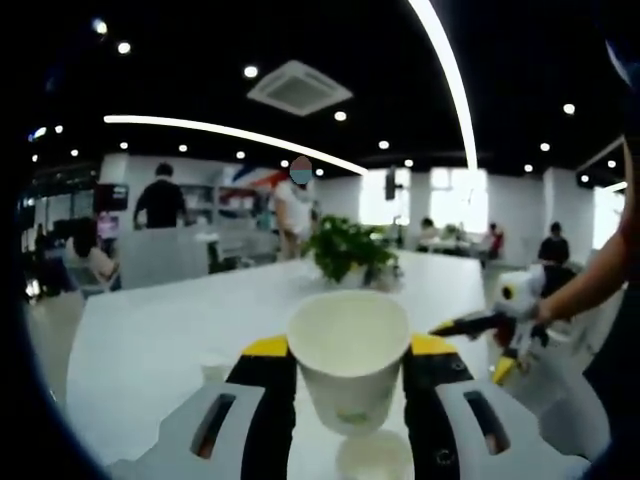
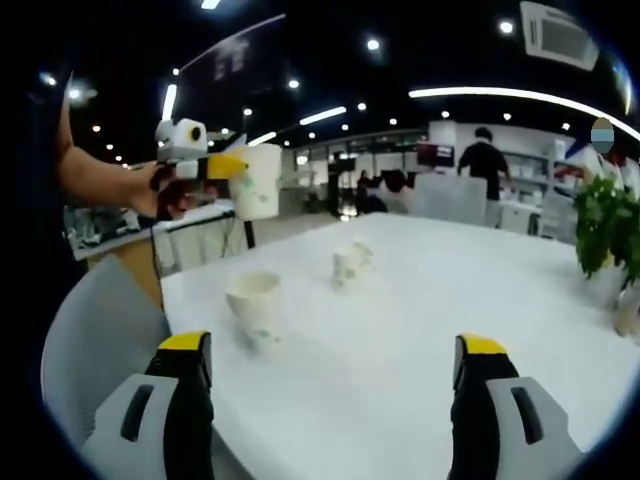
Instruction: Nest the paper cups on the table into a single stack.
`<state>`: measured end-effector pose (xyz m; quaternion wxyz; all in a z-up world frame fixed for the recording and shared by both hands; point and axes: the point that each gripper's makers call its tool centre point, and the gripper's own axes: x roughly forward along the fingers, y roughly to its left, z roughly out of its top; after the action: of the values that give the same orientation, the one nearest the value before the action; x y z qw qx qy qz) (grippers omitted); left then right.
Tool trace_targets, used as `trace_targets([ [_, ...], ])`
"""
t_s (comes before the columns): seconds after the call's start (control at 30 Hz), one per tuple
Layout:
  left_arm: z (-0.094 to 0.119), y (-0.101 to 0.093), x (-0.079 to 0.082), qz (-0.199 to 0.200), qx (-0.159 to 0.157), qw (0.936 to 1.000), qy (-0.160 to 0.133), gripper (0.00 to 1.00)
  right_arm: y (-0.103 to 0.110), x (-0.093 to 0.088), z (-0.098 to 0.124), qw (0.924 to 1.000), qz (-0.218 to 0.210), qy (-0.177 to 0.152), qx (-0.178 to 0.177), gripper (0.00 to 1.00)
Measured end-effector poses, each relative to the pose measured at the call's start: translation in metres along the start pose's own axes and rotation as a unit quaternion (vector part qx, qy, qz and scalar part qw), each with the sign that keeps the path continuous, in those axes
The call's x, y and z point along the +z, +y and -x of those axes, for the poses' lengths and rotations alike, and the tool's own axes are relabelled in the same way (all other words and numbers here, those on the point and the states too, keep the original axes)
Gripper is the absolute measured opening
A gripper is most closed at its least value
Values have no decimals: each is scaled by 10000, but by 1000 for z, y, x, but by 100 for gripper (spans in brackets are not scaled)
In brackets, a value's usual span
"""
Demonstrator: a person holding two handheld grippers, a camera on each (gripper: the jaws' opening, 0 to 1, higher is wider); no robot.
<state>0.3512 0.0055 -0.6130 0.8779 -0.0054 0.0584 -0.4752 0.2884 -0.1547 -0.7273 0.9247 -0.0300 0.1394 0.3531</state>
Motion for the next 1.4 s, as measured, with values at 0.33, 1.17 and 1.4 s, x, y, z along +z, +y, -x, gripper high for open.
trace_targets([
  [0.33, 2, -10, -1, 35, -13, 10000, -41, 41, -1, -1, -2, 10000, 5, 3, -16, 99],
  [1.17, 3, -20, -26, -304, -20, 9994, 157, 40, 1, -3, -2, 10000, -42, -6, -37, 99],
  [1.4, 3, -22, -41, -300, -9, 9994, 171, 40, 2, -5, -1, 10000, -42, 0, -41, 99],
])
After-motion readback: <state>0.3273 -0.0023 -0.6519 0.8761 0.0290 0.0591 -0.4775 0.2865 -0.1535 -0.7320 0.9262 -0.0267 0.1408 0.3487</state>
